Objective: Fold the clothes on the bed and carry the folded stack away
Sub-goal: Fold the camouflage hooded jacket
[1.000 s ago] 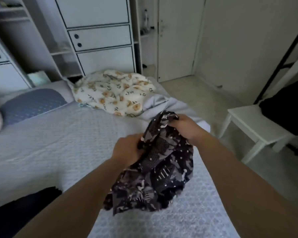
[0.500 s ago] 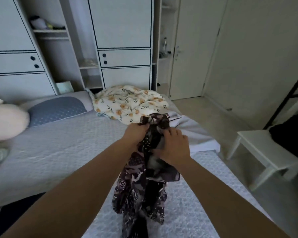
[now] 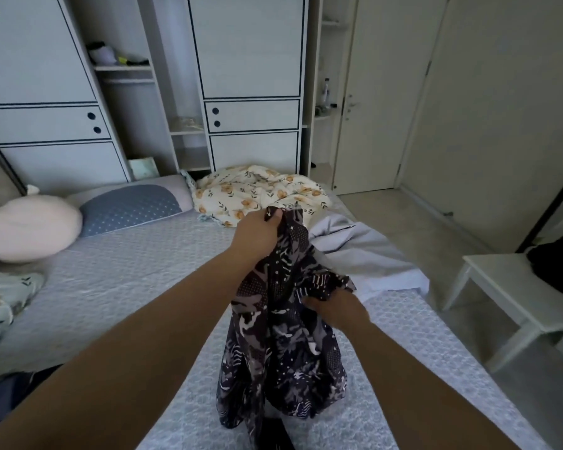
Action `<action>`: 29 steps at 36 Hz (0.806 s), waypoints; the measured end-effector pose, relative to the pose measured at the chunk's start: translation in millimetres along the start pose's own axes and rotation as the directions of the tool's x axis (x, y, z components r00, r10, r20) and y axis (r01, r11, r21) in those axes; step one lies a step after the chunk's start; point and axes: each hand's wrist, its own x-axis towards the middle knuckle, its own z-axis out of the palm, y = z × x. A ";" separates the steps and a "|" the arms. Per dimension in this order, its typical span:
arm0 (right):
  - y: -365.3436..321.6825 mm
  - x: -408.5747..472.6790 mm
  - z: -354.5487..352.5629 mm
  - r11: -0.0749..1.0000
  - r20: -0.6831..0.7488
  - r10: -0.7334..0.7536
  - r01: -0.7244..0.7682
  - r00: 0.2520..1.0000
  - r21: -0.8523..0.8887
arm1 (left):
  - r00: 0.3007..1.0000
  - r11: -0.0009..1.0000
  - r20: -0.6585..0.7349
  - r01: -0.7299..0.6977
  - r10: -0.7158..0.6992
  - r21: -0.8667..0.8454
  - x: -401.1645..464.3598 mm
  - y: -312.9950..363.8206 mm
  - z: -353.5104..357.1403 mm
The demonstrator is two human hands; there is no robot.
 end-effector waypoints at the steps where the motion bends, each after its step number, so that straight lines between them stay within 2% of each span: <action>1: -1.0 -0.5 5.3 0.998 0.057 0.054 -0.054 0.997 0.013 | 1.000 1.000 -0.004 -0.011 0.011 0.011 -0.6 0.9 -5.0; 3: -5.1 -1.4 14.0 0.978 0.145 0.118 -0.140 0.982 0.157 | 1.000 1.000 -0.004 -0.029 0.029 0.005 -0.7 1.1 -17.1; 5: -13.2 -3.3 19.7 0.852 0.247 0.083 -0.197 0.966 0.486 | 0.999 0.999 0.025 -0.036 0.037 -0.032 0.8 -1.0 -30.1; 7: -23.1 -3.9 18.1 0.743 0.250 -0.014 -0.157 0.968 0.650 | 0.999 0.999 0.020 -0.050 0.050 -0.020 2.2 -5.2 -43.5; 9: -31.3 -3.9 9.4 0.691 0.200 -0.063 -0.102 0.978 0.716 | 0.996 0.995 -0.057 -0.067 0.071 0.071 4.5 -11.5 -58.1; 12: -41.5 -5.9 -21.5 0.821 0.048 -0.108 0.062 0.993 0.567 | 0.979 0.951 -0.185 -0.019 0.080 0.308 13.6 -30.7 -84.3; 14: -49.6 -6.7 -53.5 0.888 -0.015 -0.220 0.207 0.975 0.410 | 0.969 0.886 -0.230 0.032 0.085 0.463 17.9 -45.1 -100.6; 17: -71.5 -9.2 -102.7 0.895 -0.079 -0.325 0.334 0.942 0.295 | 0.949 0.821 -0.277 0.037 0.149 0.569 18.8 -58.7 -118.6; 19: -88.0 -11.7 -127.3 0.863 -0.233 -0.350 0.409 0.907 0.296 | 0.946 0.832 -0.273 0.004 0.177 0.554 18.7 -62.2 -128.4; 21: -96.9 -12.7 -142.1 0.859 -0.331 -0.367 0.454 0.869 0.238 | 0.971 0.860 -0.165 -0.067 0.173 0.506 16.4 -62.8 -139.9; 23: -98.7 -17.8 -152.2 0.891 -0.311 -0.396 0.444 0.864 0.098 | 0.992 0.877 0.037 -0.127 0.124 0.464 9.9 -63.1 -152.0; 26: -101.8 -29.7 -168.2 0.885 -0.273 -0.447 0.466 0.852 0.007 | 0.952 0.901 0.305 -0.123 -0.011 0.416 0.1 -67.3 -170.0; 29: -116.3 -47.9 -185.8 0.837 -0.277 -0.538 0.543 0.797 -0.062 | 0.917 0.902 0.393 -0.112 -0.067 0.416 -5.8 -62.3 -190.4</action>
